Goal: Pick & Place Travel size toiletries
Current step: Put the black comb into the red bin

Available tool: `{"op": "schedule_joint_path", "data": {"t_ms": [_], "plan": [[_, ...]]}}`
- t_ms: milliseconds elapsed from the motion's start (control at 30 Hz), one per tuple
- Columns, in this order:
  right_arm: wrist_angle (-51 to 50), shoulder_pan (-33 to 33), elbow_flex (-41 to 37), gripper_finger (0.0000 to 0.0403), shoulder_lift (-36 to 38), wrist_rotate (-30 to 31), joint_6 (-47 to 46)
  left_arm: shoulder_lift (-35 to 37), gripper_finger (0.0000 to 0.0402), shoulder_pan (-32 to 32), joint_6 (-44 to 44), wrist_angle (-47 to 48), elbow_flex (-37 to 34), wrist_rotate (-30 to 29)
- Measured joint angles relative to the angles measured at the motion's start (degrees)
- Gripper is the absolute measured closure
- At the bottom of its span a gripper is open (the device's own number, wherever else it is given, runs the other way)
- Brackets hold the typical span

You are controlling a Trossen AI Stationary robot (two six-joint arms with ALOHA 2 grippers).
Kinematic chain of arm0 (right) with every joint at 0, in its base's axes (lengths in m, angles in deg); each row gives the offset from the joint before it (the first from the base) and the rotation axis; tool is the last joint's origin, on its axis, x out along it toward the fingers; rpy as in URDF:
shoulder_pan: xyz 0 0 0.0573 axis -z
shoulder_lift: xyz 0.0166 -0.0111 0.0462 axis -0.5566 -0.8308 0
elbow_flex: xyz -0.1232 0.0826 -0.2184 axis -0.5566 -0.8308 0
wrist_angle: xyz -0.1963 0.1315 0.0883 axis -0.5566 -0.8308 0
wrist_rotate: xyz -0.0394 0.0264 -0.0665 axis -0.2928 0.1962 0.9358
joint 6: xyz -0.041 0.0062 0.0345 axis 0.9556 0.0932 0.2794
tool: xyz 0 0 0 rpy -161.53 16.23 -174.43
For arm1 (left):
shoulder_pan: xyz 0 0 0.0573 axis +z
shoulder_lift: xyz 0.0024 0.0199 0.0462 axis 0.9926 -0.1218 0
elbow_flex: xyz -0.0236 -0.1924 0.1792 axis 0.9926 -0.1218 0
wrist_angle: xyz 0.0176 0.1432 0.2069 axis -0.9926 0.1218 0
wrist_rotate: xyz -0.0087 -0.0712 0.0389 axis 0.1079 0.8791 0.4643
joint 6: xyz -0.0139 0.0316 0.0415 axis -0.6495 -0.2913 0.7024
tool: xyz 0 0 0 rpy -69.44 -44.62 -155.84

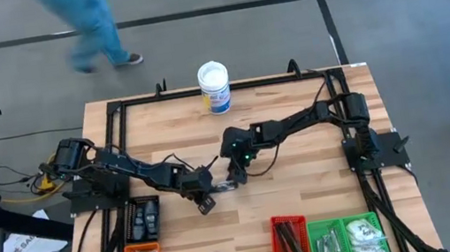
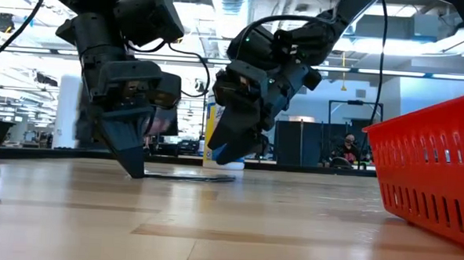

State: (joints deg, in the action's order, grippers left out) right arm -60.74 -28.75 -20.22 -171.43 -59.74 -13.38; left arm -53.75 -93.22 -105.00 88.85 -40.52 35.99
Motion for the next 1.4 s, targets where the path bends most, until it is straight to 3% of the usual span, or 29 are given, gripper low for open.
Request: {"op": "schedule_joint_path", "data": {"t_ms": [933, 1133, 1400], "plan": [[-6.0, -2.1, 0.0, 0.0168, 0.0, 2.5, 4.4, -1.5, 0.0401, 2.3, 7.8, -2.4, 0.1, -0.9], [-5.9, -2.1, 0.0, 0.0168, 0.0, -0.6, 2.8, -5.5, 0.0401, 2.6, 8.9, -6.7, 0.7, 1.9], [-6.1, -2.6, 0.0, 0.0168, -0.1, -3.6, 2.2, -5.5, 0.0401, 4.0, 8.8, -8.5, 0.5, 1.9]]}}
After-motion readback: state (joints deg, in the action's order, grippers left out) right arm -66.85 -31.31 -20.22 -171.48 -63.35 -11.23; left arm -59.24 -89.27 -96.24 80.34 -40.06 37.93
